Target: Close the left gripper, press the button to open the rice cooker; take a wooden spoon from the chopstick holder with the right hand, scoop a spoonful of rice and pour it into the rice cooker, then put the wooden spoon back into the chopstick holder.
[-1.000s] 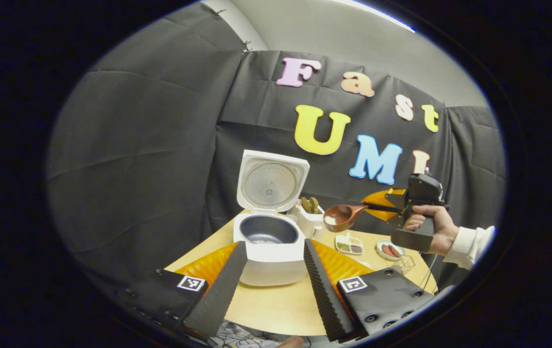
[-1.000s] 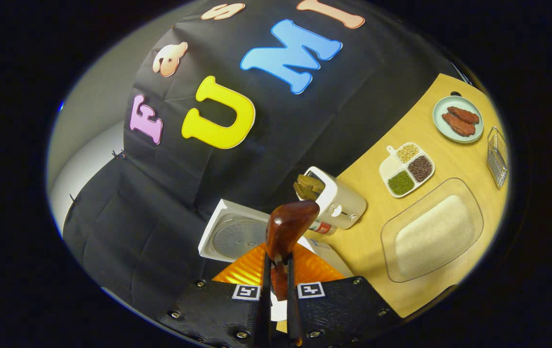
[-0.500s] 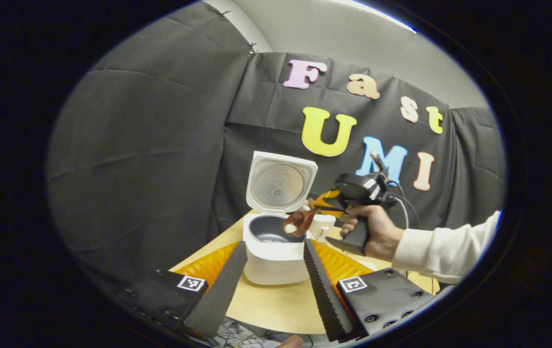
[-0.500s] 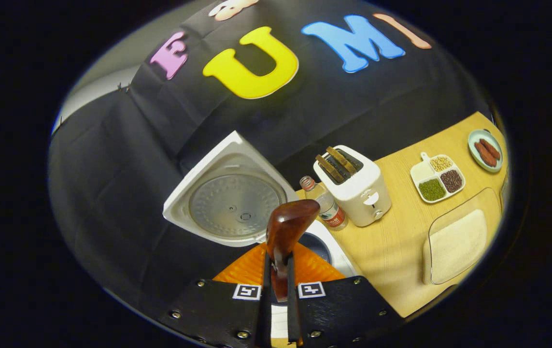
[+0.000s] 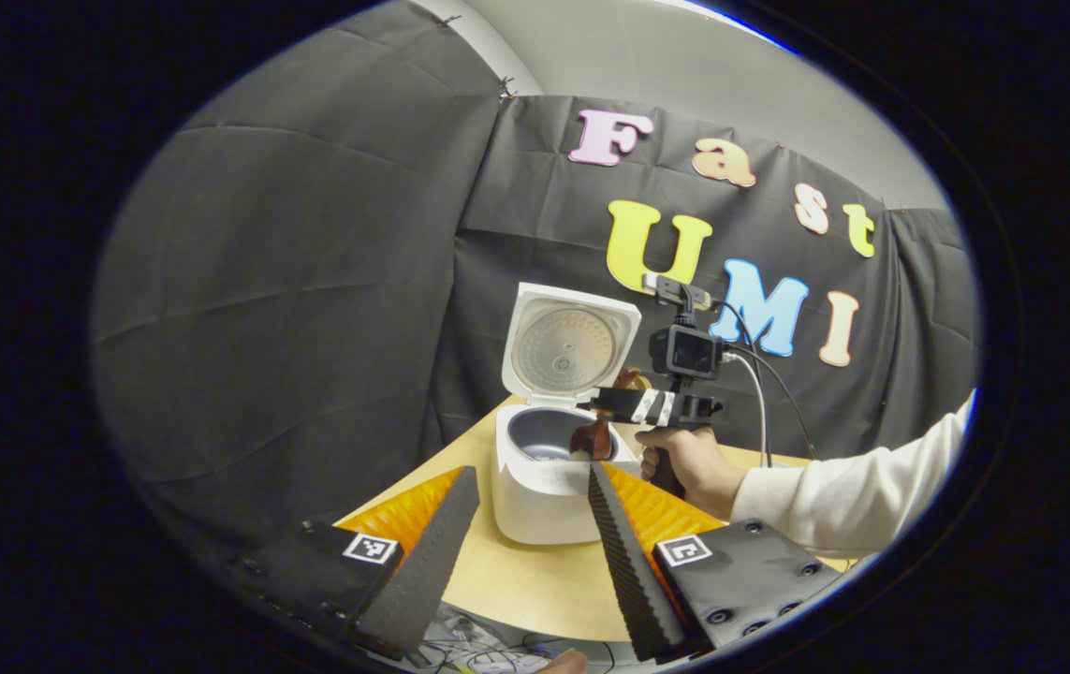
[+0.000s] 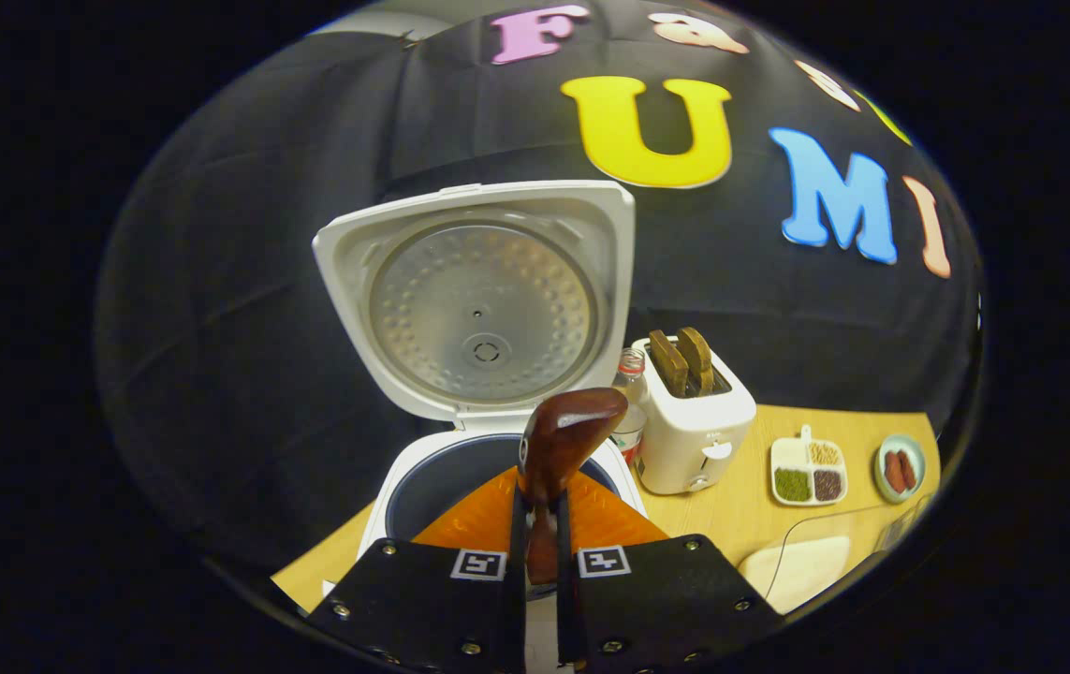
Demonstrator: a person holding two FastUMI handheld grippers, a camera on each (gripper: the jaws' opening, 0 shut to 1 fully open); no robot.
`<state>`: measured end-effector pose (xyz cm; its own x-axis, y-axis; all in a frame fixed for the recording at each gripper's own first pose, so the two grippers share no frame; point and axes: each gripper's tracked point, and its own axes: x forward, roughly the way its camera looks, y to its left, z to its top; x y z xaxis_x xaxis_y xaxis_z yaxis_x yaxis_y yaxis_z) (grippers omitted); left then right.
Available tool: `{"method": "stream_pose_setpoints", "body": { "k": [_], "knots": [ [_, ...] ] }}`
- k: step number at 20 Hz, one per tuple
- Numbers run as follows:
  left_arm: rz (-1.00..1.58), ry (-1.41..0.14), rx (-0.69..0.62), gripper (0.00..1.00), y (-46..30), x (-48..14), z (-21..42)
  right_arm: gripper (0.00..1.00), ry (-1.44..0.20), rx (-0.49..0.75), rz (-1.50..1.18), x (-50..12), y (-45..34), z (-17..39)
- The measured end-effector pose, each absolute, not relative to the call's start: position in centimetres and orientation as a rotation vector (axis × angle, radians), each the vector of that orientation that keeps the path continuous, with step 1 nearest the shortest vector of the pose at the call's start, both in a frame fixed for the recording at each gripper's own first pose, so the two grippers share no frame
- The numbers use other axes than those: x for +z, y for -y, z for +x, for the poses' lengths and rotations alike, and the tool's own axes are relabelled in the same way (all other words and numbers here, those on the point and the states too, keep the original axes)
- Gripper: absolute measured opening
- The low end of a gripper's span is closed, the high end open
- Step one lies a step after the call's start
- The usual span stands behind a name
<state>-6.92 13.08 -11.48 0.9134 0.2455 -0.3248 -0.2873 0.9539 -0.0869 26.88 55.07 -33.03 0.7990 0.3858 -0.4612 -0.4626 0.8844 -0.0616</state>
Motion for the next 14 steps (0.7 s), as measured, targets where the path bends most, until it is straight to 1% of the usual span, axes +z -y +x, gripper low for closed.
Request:
{"method": "stream_pose_setpoints", "body": {
  "k": [1, 2, 3, 4, 7, 8, 11, 14],
  "knots": [
    [-0.140, -0.319, 0.277, 0.80, -13.0, -11.6, -6.8, 0.14, -0.416, 0.468, -0.253, -32.8, -55.3, 26.6],
    [-0.144, -0.323, 0.278, 0.91, -12.8, -11.8, -6.7, 0.13, -0.374, 0.488, -0.327, -32.6, -55.7, 26.3],
    [-0.146, -0.327, 0.279, 0.91, -12.8, -11.8, -6.7, 0.13, -0.333, 0.508, -0.400, -32.5, -56.2, 25.9],
    [-0.148, -0.330, 0.278, 0.80, -12.8, -11.9, -6.8, 0.13, -0.291, 0.528, -0.477, -32.2, -56.7, 25.5],
    [-0.146, -0.337, 0.274, 0.80, -12.7, -11.9, -6.9, 0.13, -0.166, 0.587, -0.661, -31.4, -57.9, 24.0],
    [-0.145, -0.338, 0.272, 0.86, -12.7, -12.1, -6.8, 0.13, -0.141, 0.600, -0.697, -31.6, -58.3, 23.7],
    [-0.140, -0.347, 0.269, 0.86, -12.7, -12.1, -7.0, 0.14, -0.084, 0.615, -0.783, -31.8, -58.6, 23.1],
    [-0.141, -0.344, 0.274, 0.85, -12.7, -12.1, -6.9, 0.13, -0.147, 0.634, -0.683, -31.1, -58.7, 22.7]
  ]
}}
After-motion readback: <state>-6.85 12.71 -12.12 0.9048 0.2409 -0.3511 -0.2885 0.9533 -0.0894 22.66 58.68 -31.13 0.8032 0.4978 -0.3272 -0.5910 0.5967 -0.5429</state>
